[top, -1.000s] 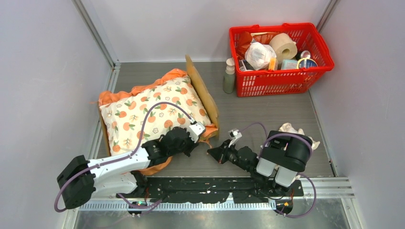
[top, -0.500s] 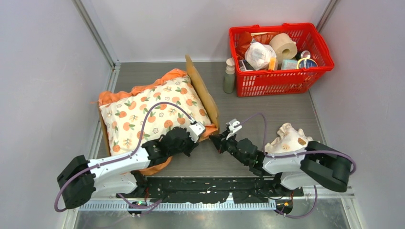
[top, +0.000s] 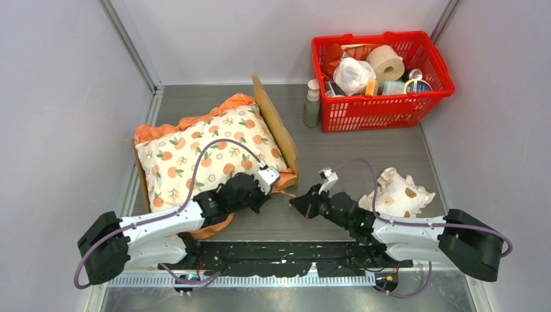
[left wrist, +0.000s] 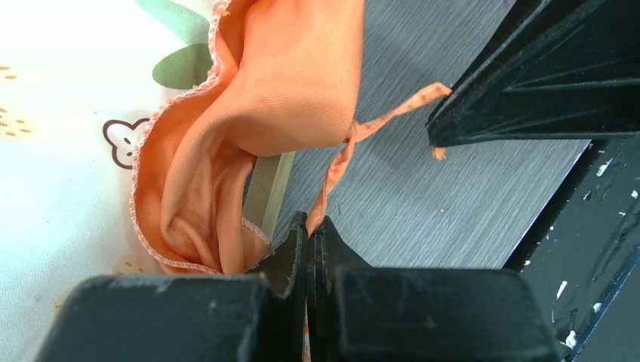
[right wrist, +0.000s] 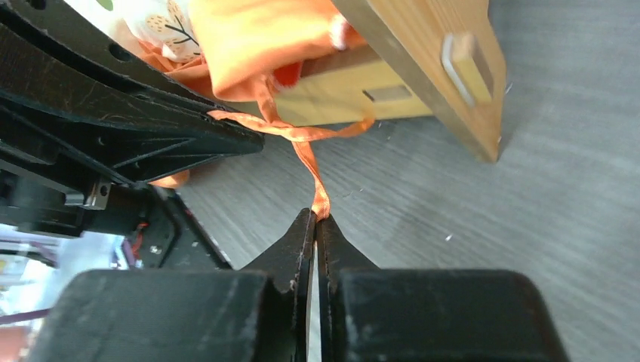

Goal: Set up the pet bed
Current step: Tie the ropes to the bed frame.

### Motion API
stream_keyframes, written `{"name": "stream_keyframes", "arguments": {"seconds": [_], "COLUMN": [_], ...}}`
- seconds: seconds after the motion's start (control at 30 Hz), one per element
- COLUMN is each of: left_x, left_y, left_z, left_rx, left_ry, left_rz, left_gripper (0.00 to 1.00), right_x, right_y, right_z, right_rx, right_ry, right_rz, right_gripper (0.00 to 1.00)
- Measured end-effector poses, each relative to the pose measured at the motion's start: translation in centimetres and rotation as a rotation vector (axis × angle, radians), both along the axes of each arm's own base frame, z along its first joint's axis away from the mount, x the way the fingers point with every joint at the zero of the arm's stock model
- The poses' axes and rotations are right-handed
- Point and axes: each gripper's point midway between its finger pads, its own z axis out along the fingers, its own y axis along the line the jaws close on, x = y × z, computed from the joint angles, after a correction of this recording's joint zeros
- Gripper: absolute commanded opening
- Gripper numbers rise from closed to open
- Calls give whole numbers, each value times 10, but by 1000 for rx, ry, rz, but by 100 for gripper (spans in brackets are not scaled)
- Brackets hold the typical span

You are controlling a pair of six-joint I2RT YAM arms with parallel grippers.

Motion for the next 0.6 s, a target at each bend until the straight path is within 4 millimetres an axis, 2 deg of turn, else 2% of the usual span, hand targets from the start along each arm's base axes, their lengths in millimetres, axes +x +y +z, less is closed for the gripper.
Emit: {"name": "stream_keyframes", "arguments": {"seconds": [0.03,0.1,0.23,0.4,0.5,0.6], "left_x": [0,0,1,2,2,2], "left_y": [-1,-2,-4,-5,-5,-5], "left_z": [1,2,3,1,0,0], "left_rx": [-3,-12,-28,-26,-24,-24], "left_ry": [-1,-3,-6,-2,-2,-2], "left_rz": [0,-2,-2,0,-1,1], "left_gripper": [0,0,0,0,0,0], "right_x": [-3,-5,-6,-21,-27,-27], "right_y": [0,0,8,17,12,9], "right_z": [-1,-2,11,14,8,16], "right_rx": [53,118,218,151,40,-81], "right_ry": [42,91,112,10,-111,-227], "right_rz": [-15,-34,-25,135,220,289], "right_gripper": [20,30,42,42,47,49]}}
